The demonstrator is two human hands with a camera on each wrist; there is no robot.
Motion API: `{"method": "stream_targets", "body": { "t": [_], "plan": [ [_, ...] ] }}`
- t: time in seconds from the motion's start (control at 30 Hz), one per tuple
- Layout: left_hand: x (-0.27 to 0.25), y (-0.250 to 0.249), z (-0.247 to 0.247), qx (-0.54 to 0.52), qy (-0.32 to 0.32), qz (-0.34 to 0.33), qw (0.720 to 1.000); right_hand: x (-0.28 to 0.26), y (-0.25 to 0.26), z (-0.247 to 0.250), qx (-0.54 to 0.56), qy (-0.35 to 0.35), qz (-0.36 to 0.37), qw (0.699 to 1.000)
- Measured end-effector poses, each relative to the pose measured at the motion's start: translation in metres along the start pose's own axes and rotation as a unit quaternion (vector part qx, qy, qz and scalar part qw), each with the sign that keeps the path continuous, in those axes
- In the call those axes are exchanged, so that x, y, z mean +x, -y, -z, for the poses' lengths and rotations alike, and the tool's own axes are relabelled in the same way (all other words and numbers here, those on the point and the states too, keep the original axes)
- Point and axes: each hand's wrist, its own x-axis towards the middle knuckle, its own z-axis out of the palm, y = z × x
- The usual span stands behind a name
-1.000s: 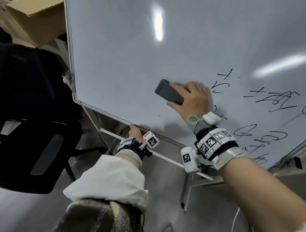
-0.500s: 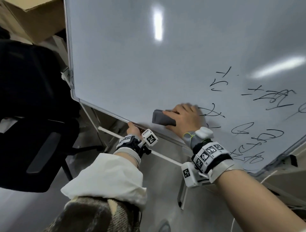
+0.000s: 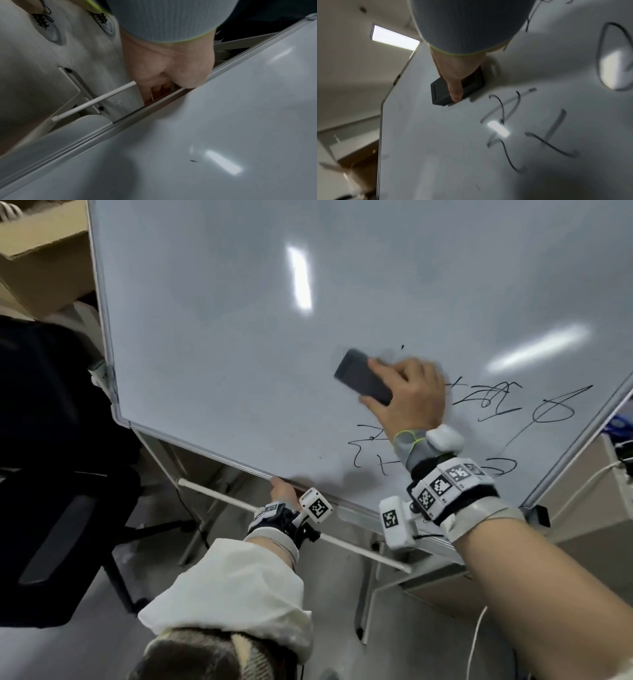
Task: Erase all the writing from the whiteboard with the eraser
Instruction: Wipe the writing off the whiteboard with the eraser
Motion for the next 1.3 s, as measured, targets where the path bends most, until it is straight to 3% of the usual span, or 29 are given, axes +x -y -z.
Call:
{"method": "stream_targets", "body": {
  "t": [0.17,0.3,0.43,0.6,0.67,0.73,0.8,0.87,0.97,1.13,1.23,1.3],
  "plan": [
    [0.007,0.007,0.003,-0.037,0.008,0.002,0.999,-0.076,0.013,-0.045,-0.001,0.147,0.126,0.981],
    [0.012,0.011,0.001,-0.055,0.037,-0.003,0.998,-0.109,0.017,-0.059,-0.002,0.218,0.163,0.962],
    [0.018,0.019,0.003,-0.056,0.015,-0.005,0.998,-0.109,0.015,-0.054,0.001,0.181,0.166,0.969],
    [0.019,0.014,0.007,0.016,-0.005,-0.025,1.000,-0.047,-0.002,-0.018,-0.022,0.029,0.053,0.998],
    [0.008,0.008,0.001,0.071,0.024,-0.046,0.996,-0.023,-0.009,0.002,-0.041,-0.011,0.018,0.999],
    [-0.009,0.003,-0.006,0.218,0.068,-0.077,0.970,-0.007,-0.018,0.017,-0.055,-0.037,-0.016,0.998],
    [-0.020,0.006,-0.009,0.367,0.081,-0.099,0.921,0.006,-0.027,0.025,-0.054,-0.050,-0.055,0.996],
    [-0.021,0.012,-0.011,0.439,0.094,-0.103,0.888,0.015,-0.034,0.032,-0.050,-0.058,-0.074,0.994],
    [-0.010,0.022,-0.017,0.372,0.086,-0.085,0.920,0.012,-0.036,0.029,-0.046,-0.034,-0.068,0.996],
    [0.003,0.019,-0.021,0.383,0.095,-0.102,0.913,-0.049,-0.030,0.000,-0.012,0.079,0.023,0.997],
    [0.007,0.021,-0.025,0.377,0.065,-0.108,0.918,-0.084,-0.028,-0.013,-0.006,0.129,0.046,0.991],
    [0.013,0.024,-0.029,0.364,0.002,-0.124,0.923,-0.100,-0.026,-0.016,-0.005,0.159,0.046,0.986]
  ]
}}
